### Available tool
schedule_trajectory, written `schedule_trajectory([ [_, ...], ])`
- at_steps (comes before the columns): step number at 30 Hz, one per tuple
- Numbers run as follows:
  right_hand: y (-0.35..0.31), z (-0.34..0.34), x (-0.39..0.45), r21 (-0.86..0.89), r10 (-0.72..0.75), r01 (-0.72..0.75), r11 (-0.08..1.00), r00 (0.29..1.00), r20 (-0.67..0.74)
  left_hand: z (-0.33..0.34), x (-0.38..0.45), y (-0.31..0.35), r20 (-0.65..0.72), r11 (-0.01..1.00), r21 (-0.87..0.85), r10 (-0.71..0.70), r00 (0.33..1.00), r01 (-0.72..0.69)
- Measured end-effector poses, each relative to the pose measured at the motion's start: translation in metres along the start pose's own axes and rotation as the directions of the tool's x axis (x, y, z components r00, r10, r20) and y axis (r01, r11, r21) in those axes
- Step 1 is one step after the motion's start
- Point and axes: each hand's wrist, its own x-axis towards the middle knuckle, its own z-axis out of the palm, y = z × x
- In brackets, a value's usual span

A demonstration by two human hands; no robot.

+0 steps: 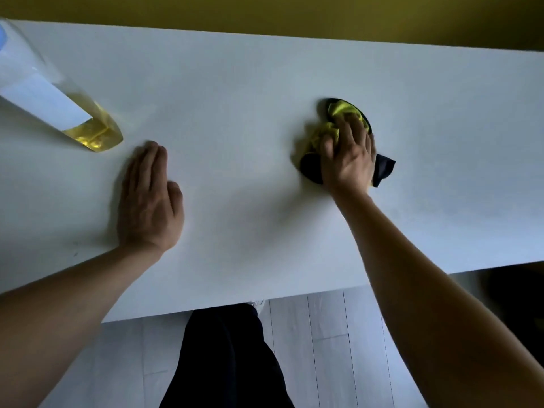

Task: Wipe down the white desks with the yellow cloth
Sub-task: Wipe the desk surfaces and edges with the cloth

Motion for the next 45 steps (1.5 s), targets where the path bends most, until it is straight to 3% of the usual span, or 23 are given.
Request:
schedule_trajectory([
  [4,-0.024,0.008,-0.027,-0.018,0.063,-0.064,0.998,0.997,-0.032,0.002,-0.001,-0.002,0.0,1.0,-0.002,-0.003,1.0,0.003],
  [10,-0.068,0.022,-0.129,0.034,-0.248,0.247,0.969,0.967,0.063,-0.001,-0.004,0.0,-0.013,0.995,0.048,0.087,0.996,-0.086],
  [16,-0.029,-0.005,-0.165,0.026,-0.296,0.295,0.955,0.948,0.119,-0.006,-0.008,0.017,0.022,0.976,0.075,0.202,0.979,-0.203],
  [21,0.023,-0.022,-0.169,-0.012,-0.294,0.296,0.955,0.952,0.087,0.007,-0.018,0.104,0.108,0.957,-0.038,0.289,0.951,-0.286],
  [26,0.131,-0.057,-0.151,-0.056,-0.148,0.148,0.987,0.989,0.01,0.046,-0.028,0.203,0.2,0.956,-0.068,0.294,0.935,-0.286],
  [31,0.255,-0.111,-0.101,-0.092,0.107,-0.116,0.989,0.989,-0.1,0.064,-0.032,0.218,0.177,0.96,0.062,0.259,0.949,-0.274],
  [36,0.269,-0.114,-0.086,-0.084,0.241,-0.258,0.962,0.956,-0.17,0.066,-0.032,0.22,0.146,0.966,0.046,0.244,0.959,-0.253],
  [39,0.223,-0.093,-0.1,-0.098,0.065,-0.081,0.992,0.986,-0.155,0.066,-0.032,0.221,0.139,0.975,0.032,0.213,0.967,-0.22],
  [41,0.173,-0.07,-0.115,-0.056,-0.092,0.089,0.994,0.994,-0.055,0.065,-0.032,0.221,0.134,0.98,0.006,0.198,0.971,-0.2],
  [45,0.081,-0.033,-0.128,0.039,-0.36,0.358,0.933,0.931,0.065,0.065,-0.034,0.219,0.103,0.988,-0.022,0.151,0.983,-0.15],
])
